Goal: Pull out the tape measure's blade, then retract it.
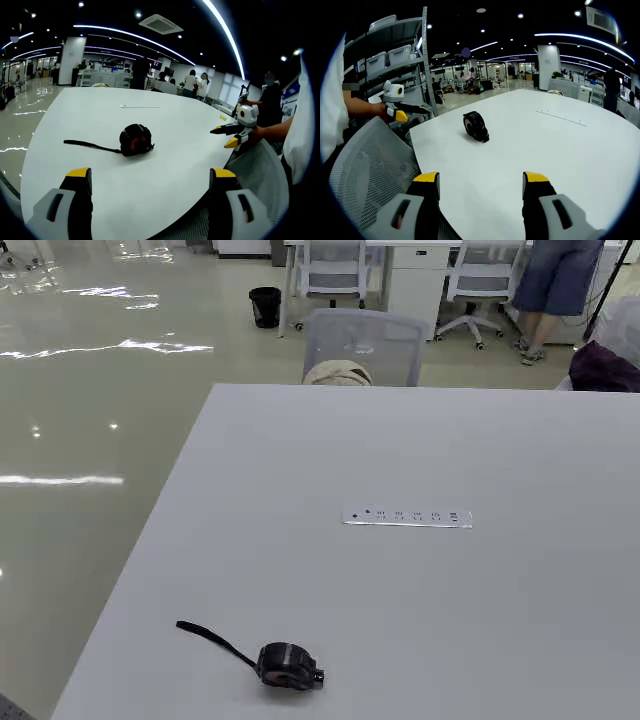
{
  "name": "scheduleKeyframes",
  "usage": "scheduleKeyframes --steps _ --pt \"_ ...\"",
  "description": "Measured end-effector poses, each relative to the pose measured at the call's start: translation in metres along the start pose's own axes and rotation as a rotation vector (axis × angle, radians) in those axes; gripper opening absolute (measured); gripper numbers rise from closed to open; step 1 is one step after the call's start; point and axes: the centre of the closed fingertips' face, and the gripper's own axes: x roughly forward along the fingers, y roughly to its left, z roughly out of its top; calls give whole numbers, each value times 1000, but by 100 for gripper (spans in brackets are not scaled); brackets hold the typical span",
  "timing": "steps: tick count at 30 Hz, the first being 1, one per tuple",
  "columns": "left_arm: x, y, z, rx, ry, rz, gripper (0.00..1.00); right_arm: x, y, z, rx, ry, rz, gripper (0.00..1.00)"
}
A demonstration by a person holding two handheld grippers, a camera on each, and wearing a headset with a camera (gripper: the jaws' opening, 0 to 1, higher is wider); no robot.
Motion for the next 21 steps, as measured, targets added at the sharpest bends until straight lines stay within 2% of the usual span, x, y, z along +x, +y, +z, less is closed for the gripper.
scheduleKeyframes --steps 21 --pt "1 -1 -1 -3 7 -4 96 0 1 1 -1 -5 2 66"
